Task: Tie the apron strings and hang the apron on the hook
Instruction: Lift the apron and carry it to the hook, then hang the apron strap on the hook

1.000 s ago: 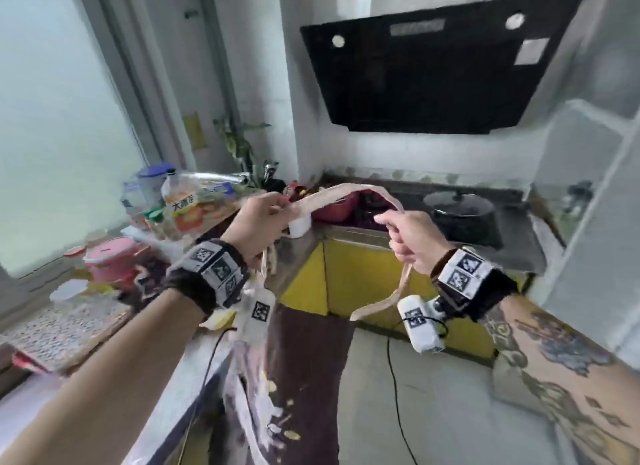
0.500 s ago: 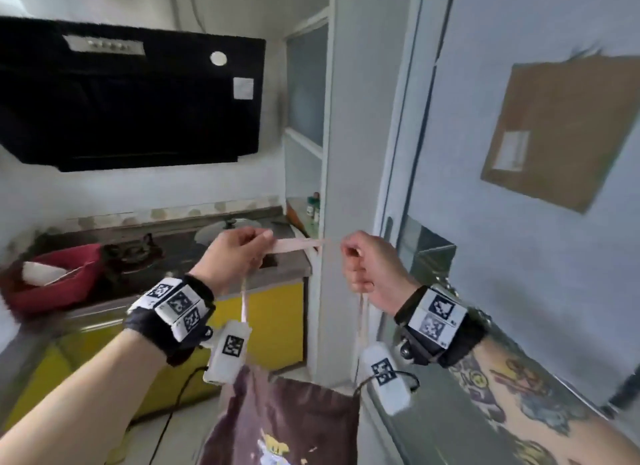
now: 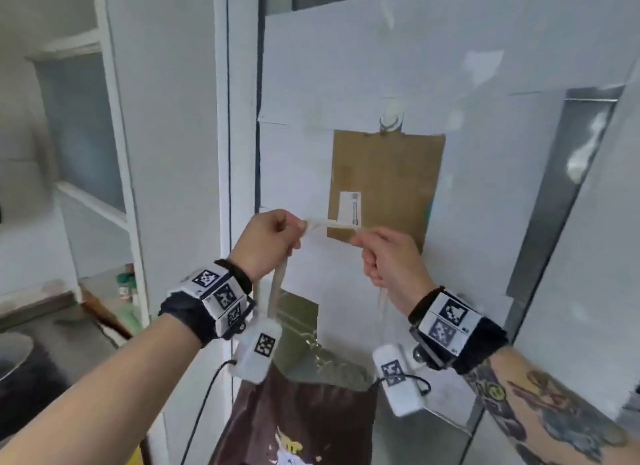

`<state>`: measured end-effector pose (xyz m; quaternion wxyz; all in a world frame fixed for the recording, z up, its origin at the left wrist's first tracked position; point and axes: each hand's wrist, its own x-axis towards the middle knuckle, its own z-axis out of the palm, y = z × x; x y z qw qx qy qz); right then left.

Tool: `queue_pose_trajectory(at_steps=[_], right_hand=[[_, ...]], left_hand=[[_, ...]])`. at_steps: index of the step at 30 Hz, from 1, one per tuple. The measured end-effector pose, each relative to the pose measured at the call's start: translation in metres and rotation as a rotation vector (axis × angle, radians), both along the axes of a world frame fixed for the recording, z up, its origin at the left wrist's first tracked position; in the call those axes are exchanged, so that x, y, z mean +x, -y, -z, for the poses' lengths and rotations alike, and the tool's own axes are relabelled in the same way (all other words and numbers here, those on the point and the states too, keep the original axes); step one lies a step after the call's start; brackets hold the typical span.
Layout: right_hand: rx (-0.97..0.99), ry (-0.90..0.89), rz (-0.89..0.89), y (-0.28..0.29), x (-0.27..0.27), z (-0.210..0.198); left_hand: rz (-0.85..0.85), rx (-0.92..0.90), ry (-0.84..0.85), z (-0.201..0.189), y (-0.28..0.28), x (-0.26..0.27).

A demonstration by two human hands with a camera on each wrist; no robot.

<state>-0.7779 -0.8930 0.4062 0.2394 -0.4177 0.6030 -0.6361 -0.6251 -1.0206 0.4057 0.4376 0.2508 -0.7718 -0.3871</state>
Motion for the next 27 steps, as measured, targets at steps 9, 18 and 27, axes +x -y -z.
queue_pose_trajectory(at_steps=[9,18,27], right_hand=[[-0.168,-0.542,0.469,0.037,-0.097,-0.100],[-0.267,-0.615,0.581,0.075,-0.111,-0.151],[-0.041,-0.857,0.572,0.084,-0.107,-0.105]], left_hand=[[-0.144,-0.130,-0.201,-0.095,0.036,-0.115],[-0.206,-0.149,-0.255,-0.137,0.072,-0.163],[-0.033,-0.086,-0.183,-0.095,0.102,-0.163]])
